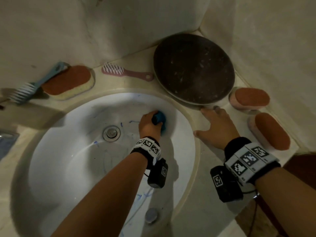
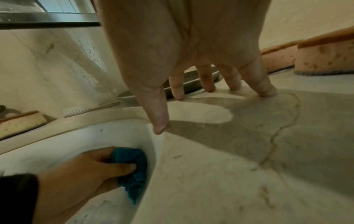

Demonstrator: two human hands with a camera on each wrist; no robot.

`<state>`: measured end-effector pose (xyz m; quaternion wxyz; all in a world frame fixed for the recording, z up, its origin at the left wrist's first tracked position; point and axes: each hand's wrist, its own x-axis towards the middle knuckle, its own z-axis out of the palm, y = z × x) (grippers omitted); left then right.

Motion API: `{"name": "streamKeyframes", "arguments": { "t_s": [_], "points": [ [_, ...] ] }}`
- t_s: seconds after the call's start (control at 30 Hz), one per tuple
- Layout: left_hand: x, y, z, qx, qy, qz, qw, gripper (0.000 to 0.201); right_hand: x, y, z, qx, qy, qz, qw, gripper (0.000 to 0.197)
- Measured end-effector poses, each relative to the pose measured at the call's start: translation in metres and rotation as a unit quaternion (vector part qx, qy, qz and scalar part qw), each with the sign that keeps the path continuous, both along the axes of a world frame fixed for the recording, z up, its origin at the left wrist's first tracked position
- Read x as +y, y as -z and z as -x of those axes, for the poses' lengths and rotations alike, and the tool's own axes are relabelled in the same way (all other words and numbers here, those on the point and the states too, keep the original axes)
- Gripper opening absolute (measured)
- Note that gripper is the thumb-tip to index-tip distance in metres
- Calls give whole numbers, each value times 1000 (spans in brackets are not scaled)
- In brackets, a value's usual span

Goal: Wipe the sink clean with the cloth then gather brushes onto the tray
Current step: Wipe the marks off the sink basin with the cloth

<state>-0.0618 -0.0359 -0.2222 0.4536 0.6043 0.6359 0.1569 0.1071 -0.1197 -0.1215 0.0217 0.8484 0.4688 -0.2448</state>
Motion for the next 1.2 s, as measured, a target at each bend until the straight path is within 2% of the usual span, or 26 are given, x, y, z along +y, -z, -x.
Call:
{"name": "streamKeyframes", "arguments": {
  "t_s": [0.07,0.17,0.23,0.3,0.43,0.53,0.67,0.83,1.0,1.07,1.2],
  "points": [
    [0,-2,5,0,11,-5,1000,41,1,-2,0,-2,0,3,1000,87],
    [12,-7,8,-13,-84,-8,996,35,1,-4,0,3,3,12,1000,86],
    [15,-10,3,-10,-110,5,994,35,1,-5,0,4,5,17,1000,86],
    [7,-14,-6,-10,-72,11,997,35,1,-5,1,6,5,18,1000,85],
    [-22,-22,-14,-71,22,3,997,30,1,-6,0,11,7,16,1000,86],
    [-31,-27,-11,-51,114,45,991,28,3,-5,1,2,5,17,1000,86],
    [-38,-30,-1,-14,217,91,972,29,3,-4,3,-8,5,12,1000,87],
    [-62,-30,14,47,312,71,946,31,-5,-3,15,-22,12,57,998,83],
    [-72,-35,35,97,422,85,898,40,-19,-11,16,15,-32,94,995,94],
    [-69,-37,42,135,440,78,884,38,-26,-8,19,5,-45,92,995,94],
    [-64,-33,49,160,387,59,906,37,-28,-4,20,2,-43,85,995,91]
  ]
}}
